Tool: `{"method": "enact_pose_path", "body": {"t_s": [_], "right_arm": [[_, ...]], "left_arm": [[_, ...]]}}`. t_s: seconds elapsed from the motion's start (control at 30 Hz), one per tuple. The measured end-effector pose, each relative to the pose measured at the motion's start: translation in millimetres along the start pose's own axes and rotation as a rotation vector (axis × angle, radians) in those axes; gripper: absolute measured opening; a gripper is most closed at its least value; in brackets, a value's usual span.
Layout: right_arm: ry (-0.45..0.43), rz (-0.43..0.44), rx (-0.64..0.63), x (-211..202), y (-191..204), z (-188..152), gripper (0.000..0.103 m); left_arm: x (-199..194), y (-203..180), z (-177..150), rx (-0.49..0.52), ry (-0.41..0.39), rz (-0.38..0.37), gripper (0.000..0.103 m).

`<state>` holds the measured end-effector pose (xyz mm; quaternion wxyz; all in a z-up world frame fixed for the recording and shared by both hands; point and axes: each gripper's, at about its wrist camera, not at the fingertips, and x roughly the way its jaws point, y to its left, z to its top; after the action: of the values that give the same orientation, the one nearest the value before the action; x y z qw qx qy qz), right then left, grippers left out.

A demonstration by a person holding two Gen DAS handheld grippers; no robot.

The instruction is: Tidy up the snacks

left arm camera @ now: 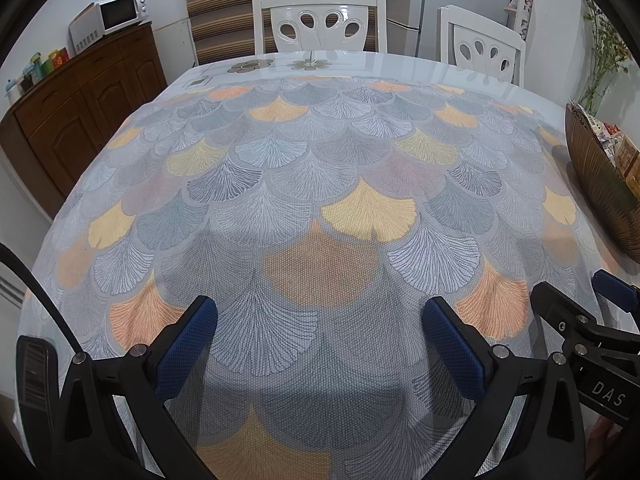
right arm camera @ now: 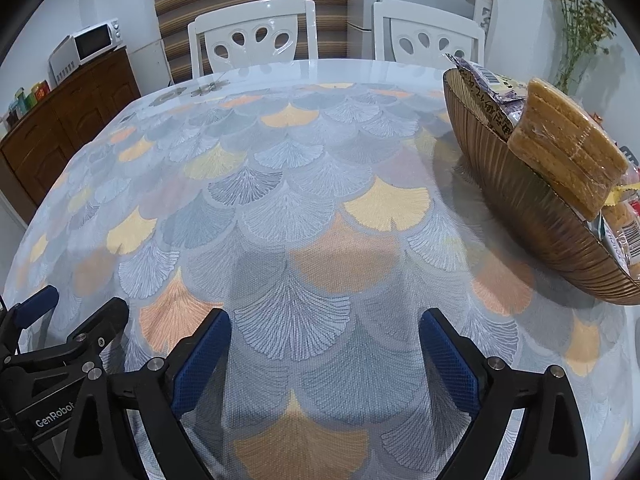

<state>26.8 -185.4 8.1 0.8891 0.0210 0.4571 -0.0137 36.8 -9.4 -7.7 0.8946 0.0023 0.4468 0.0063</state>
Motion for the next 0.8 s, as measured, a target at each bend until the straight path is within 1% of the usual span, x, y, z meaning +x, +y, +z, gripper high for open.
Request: {"method": "enact_pose_path", "body": {"t_s": [0.2, 0.8], "right_arm": [[0.006, 0.002, -0.007, 2.0, 2.1, 1.3, 0.097], [0.008, 0.008, -0.008, 1.3, 1.0, 0.3, 0.099]], "left_arm": [[-0.2, -0.2, 0.0, 0.0, 0.0, 0.0, 0.103], [-0.1, -0.3, 0.0, 0.0, 0.0, 0.0, 0.103]]}}
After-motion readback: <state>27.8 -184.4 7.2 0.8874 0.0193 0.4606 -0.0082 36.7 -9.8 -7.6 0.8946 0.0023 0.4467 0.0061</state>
